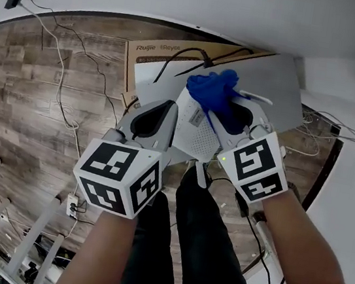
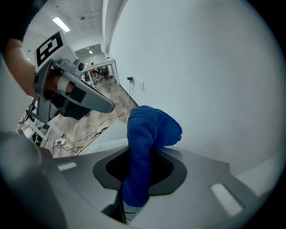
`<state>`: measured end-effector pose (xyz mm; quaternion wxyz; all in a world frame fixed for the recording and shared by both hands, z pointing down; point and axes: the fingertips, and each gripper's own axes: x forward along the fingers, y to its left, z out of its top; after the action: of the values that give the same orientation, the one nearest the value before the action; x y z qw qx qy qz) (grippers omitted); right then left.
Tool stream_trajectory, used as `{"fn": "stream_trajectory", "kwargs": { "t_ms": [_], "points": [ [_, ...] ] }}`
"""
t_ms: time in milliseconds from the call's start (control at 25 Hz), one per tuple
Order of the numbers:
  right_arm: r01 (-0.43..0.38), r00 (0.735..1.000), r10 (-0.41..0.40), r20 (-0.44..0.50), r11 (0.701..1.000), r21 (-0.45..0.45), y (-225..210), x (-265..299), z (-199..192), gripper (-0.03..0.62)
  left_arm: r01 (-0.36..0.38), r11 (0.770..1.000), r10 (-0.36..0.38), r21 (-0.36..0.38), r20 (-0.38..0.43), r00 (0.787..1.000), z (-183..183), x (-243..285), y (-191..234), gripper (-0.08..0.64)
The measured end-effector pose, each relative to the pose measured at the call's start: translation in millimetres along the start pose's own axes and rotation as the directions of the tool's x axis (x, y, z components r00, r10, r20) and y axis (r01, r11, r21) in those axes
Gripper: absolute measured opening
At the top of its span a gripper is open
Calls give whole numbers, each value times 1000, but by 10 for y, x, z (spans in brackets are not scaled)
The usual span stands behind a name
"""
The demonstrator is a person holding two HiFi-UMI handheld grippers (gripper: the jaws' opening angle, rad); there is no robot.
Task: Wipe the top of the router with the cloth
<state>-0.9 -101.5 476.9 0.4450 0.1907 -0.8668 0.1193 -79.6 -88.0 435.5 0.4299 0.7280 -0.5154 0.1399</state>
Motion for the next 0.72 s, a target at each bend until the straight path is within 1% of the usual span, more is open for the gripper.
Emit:
{"fn": "stream_trajectory", "kwargs": {
  "t_ms": [160, 280, 480, 600, 720],
  "points": [
    [-38, 999, 37, -11, 996, -81, 214, 164, 219, 117, -20, 999, 21, -38, 19, 1000, -37, -158, 227, 0],
    [-87, 996, 83, -35, 981, -173, 488, 298, 367, 117, -39, 997, 41, -72, 35, 999, -105, -309, 413, 0],
    [-186, 981, 159, -111, 931, -314, 982, 434, 456, 117, -64, 990, 73, -129, 71, 995, -206, -551, 664, 0],
    [-247, 966, 196, -166, 887, -389, 1179, 455, 465, 117, -74, 982, 92, -174, 97, 991, -239, -672, 784, 0],
    [-297, 952, 225, -209, 850, -436, 1323, 469, 406, 117, -81, 977, 104, -198, 108, 989, -340, -744, 855, 0]
  ]
}}
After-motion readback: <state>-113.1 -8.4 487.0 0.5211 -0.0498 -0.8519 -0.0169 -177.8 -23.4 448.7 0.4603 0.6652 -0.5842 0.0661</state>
